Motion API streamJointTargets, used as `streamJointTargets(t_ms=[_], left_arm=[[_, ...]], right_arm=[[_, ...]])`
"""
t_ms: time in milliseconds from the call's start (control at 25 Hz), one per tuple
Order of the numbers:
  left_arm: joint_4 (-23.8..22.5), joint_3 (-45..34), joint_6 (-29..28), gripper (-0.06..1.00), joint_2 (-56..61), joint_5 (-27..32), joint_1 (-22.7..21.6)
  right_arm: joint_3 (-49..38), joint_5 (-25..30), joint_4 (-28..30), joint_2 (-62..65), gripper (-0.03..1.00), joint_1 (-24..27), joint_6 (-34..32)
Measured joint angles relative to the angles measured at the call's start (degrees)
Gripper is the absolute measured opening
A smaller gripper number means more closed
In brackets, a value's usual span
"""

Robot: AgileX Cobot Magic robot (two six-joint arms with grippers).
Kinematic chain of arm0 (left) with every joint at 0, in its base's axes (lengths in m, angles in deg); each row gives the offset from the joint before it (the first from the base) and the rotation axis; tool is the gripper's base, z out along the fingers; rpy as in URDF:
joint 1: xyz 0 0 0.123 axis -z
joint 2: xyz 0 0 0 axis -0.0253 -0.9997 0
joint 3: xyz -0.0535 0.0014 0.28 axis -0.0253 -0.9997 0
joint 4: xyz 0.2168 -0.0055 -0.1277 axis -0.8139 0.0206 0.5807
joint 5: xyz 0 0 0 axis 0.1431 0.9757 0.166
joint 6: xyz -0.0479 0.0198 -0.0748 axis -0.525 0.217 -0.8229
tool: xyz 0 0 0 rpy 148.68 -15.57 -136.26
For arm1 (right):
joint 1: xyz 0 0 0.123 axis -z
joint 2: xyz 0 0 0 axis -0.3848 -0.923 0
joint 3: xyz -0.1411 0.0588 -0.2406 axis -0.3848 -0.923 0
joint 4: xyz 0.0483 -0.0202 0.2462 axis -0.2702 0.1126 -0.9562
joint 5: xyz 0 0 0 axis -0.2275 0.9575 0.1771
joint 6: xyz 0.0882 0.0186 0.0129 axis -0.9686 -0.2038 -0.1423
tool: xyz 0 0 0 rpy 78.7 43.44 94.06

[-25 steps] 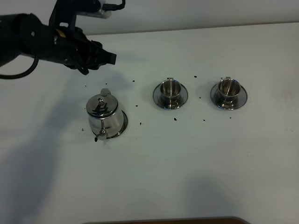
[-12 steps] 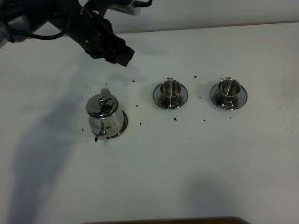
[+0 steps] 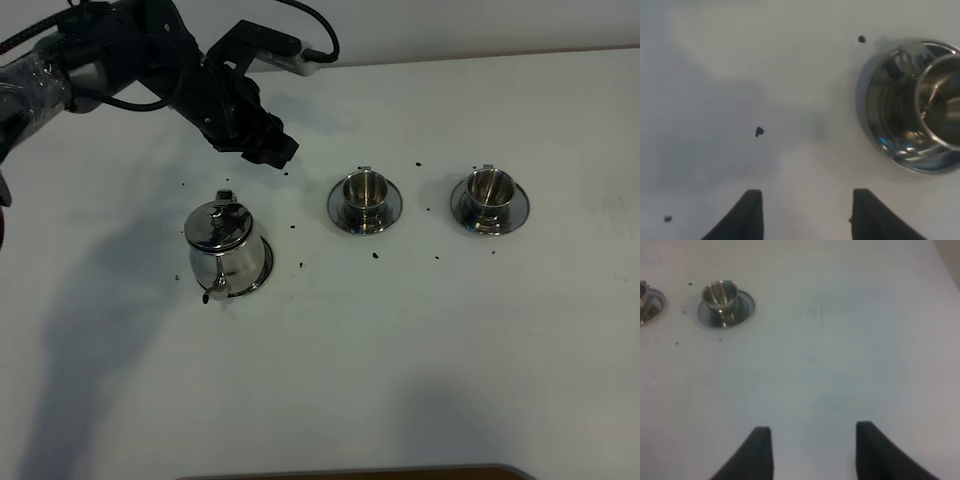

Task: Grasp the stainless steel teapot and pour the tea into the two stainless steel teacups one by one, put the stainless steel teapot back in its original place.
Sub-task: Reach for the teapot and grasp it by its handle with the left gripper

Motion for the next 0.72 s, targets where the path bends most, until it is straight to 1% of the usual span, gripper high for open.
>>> streamJointTargets(t_ms=[280, 520, 720], left_arm=[[-0.8, 0.0, 0.9, 0.47, -2.3, 1.0, -1.1], [-1.2, 0.0, 0.9, 0.47, -2.4, 4.0, -2.9], [-3.6, 0.0, 0.9, 0.47, -2.4, 5.3, -3.4]], right_arm=[[0.0, 0.0, 0.1, 0.0, 0.38, 0.0, 0.0], [0.0, 0.0, 0.1, 0.0, 0.38, 0.0, 0.0], [0.0, 0.0, 0.1, 0.0, 0.38, 0.0, 0.0]])
